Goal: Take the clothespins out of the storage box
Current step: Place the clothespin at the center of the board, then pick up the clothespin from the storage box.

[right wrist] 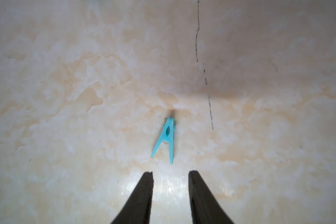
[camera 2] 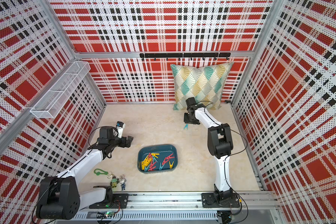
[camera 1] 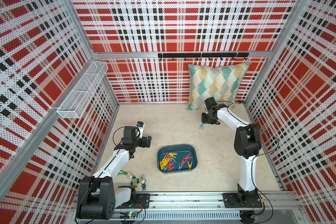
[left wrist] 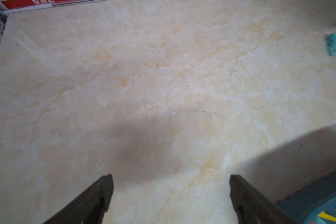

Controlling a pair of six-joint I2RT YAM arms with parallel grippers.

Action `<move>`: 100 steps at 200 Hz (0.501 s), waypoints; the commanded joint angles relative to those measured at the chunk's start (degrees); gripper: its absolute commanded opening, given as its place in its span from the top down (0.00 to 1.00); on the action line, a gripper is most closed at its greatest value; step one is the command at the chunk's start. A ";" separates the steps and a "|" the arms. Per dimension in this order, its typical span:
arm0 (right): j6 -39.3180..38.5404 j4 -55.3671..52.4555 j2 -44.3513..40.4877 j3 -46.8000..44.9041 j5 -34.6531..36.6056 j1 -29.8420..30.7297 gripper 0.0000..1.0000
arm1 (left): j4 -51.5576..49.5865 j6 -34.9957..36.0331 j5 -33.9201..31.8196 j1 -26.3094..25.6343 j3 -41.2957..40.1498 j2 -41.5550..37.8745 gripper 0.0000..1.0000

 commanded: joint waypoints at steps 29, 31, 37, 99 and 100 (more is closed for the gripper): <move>-5.56 5.29 -18.90 -15.09 -5.85 8.22 0.63 | 0.71 0.39 -0.66 0.55 0.34 -0.64 0.01; -5.81 5.17 -19.51 -15.47 -5.62 8.82 0.63 | 0.71 0.42 -0.65 0.65 0.34 -0.64 0.01; -6.38 4.31 -20.82 -16.53 -5.26 10.57 0.63 | 0.71 0.50 -0.70 0.76 0.34 -0.69 0.01; -9.00 -0.70 -24.11 -23.69 -2.01 27.22 0.64 | 0.62 0.61 -0.65 1.00 0.43 -0.08 0.01; -9.05 -0.65 -23.99 -23.76 -1.99 27.49 0.64 | 0.62 0.61 -0.64 0.97 0.43 -0.04 0.01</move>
